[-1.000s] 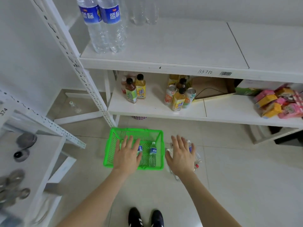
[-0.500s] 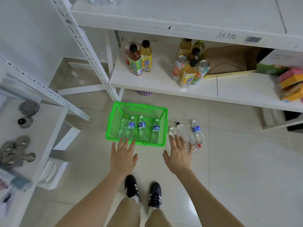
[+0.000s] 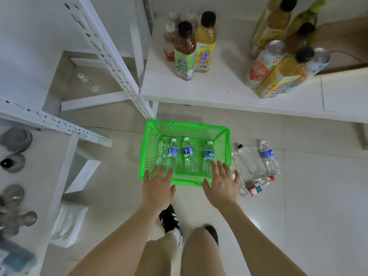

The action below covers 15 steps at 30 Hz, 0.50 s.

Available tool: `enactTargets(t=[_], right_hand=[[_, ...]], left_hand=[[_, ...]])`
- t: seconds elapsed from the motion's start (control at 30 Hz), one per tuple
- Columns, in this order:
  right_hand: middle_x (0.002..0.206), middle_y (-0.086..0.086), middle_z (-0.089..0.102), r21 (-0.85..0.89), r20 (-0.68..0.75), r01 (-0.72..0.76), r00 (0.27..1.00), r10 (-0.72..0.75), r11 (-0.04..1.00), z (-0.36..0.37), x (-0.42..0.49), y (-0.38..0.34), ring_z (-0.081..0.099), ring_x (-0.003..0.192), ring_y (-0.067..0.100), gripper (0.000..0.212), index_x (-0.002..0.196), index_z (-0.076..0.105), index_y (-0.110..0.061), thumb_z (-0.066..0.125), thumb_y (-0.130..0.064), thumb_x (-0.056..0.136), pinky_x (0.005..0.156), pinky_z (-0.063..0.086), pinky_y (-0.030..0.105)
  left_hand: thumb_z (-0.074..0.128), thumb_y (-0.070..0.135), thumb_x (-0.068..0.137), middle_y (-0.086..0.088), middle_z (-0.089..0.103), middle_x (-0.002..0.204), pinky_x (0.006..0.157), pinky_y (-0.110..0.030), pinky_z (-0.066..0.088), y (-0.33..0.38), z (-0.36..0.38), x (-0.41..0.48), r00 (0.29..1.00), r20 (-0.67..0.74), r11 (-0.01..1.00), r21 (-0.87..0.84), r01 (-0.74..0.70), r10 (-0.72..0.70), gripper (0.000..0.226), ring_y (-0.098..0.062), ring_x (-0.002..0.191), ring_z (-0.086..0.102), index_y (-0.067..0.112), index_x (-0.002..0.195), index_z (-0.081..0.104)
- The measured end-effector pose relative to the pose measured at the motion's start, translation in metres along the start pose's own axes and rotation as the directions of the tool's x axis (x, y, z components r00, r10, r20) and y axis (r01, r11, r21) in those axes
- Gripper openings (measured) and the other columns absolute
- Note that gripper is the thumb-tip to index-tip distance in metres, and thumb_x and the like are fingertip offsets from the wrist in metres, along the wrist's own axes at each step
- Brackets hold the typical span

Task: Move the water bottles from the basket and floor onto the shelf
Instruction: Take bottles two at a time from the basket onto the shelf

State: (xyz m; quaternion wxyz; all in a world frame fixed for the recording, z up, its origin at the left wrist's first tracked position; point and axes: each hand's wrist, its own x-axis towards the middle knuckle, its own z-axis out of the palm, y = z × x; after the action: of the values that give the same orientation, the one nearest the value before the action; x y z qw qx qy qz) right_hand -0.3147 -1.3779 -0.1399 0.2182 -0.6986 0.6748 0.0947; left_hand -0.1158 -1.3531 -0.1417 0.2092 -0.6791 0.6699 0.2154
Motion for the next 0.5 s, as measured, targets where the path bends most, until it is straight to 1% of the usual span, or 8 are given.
enactTargets(t=[0.1, 0.27, 0.37, 0.5], right_hand=[[0.16, 0.004, 0.025, 0.002, 0.02, -0.013, 1.0, 0.013, 1.0, 0.031, 0.039, -0.004, 0.019, 0.148, 0.022, 0.069, 0.152, 0.025, -0.018, 0.048, -0.045, 0.093, 0.117, 0.007, 0.052], [0.16, 0.004, 0.026, -0.018, 0.059, -0.018, 0.998, 0.019, 1.0, 0.101, 0.107, -0.002, 0.02, 0.148, 0.021, 0.07, 0.153, 0.023, -0.019, 0.045, -0.048, 0.093, 0.117, 0.009, 0.051], [0.16, 0.004, 0.027, -0.023, 0.084, -0.013, 0.996, 0.015, 1.0, 0.152, 0.146, 0.0, 0.02, 0.147, 0.021, 0.071, 0.153, 0.022, -0.019, 0.045, -0.05, 0.093, 0.117, 0.01, 0.05], [0.159, 0.002, 0.027, -0.015, 0.121, -0.015, 0.992, 0.016, 1.0, 0.22, 0.187, 0.004, 0.022, 0.147, 0.021, 0.072, 0.153, 0.022, -0.019, 0.045, -0.051, 0.093, 0.117, 0.011, 0.05]], left_hand=[[0.037, 0.048, 0.098, -0.008, 0.02, 0.161, 0.119, -0.052, 0.012, -0.017, 0.031, 0.043, 1.0, 0.029, 1.0, -0.024, -0.008, 0.008, 0.062, -0.028, 0.15, 0.013, 0.026, 0.153, 0.018], [0.041, 0.046, 0.097, -0.009, 0.024, 0.16, 0.119, -0.053, 0.014, -0.035, 0.097, 0.117, 0.998, 0.06, 0.996, -0.088, 0.021, -0.015, 0.062, -0.03, 0.149, 0.015, 0.023, 0.152, 0.024], [0.037, 0.048, 0.098, -0.008, 0.022, 0.161, 0.119, -0.051, 0.013, -0.039, 0.138, 0.163, 0.996, 0.082, 0.995, -0.097, 0.036, -0.028, 0.063, -0.029, 0.149, 0.014, 0.023, 0.153, 0.02], [0.037, 0.047, 0.098, -0.01, 0.023, 0.16, 0.12, -0.051, 0.017, -0.042, 0.193, 0.215, 0.996, 0.087, 0.989, -0.14, 0.038, -0.025, 0.063, -0.03, 0.148, 0.018, 0.021, 0.153, 0.018]])
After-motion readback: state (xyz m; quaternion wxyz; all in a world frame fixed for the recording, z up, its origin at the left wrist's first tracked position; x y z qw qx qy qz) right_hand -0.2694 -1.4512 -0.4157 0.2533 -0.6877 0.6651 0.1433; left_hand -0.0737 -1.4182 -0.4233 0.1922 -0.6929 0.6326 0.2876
